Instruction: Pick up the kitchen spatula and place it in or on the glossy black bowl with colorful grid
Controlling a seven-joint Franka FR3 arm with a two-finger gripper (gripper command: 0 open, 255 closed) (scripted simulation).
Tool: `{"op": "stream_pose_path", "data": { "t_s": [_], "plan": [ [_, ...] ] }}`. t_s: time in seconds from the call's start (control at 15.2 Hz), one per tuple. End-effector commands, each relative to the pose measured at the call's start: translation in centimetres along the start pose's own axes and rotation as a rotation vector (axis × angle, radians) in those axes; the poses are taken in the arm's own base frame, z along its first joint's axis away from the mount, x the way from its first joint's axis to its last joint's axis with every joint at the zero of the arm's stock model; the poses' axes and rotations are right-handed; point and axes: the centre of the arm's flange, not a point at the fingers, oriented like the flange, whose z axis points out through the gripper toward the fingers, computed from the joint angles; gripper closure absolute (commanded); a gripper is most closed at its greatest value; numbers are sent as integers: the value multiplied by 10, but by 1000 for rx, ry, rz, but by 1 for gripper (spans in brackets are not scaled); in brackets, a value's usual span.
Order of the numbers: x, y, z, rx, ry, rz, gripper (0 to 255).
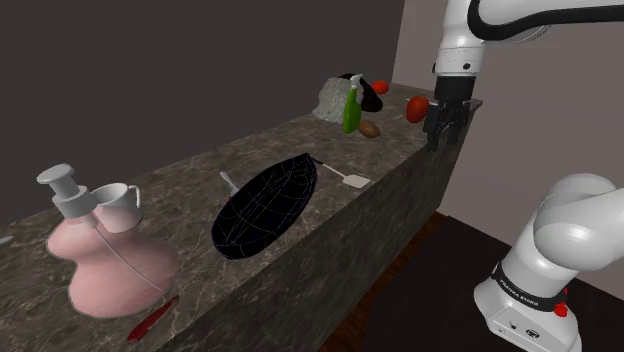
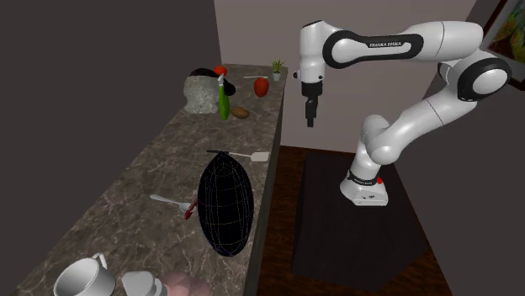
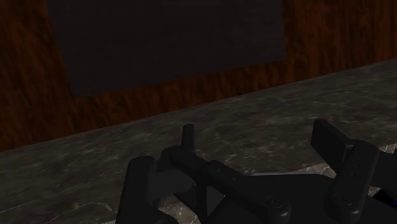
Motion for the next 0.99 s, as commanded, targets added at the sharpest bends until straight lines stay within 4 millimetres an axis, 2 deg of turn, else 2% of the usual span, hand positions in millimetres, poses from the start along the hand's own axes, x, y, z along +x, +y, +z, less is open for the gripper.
{"op": "stream_pose_path", "data": {
  "t_s": [0.0,0.92],
  "plan": [
    [0,0,0,0,0,0,0],
    [153,-48,58,-77,123,-84,0]
  ]
}}
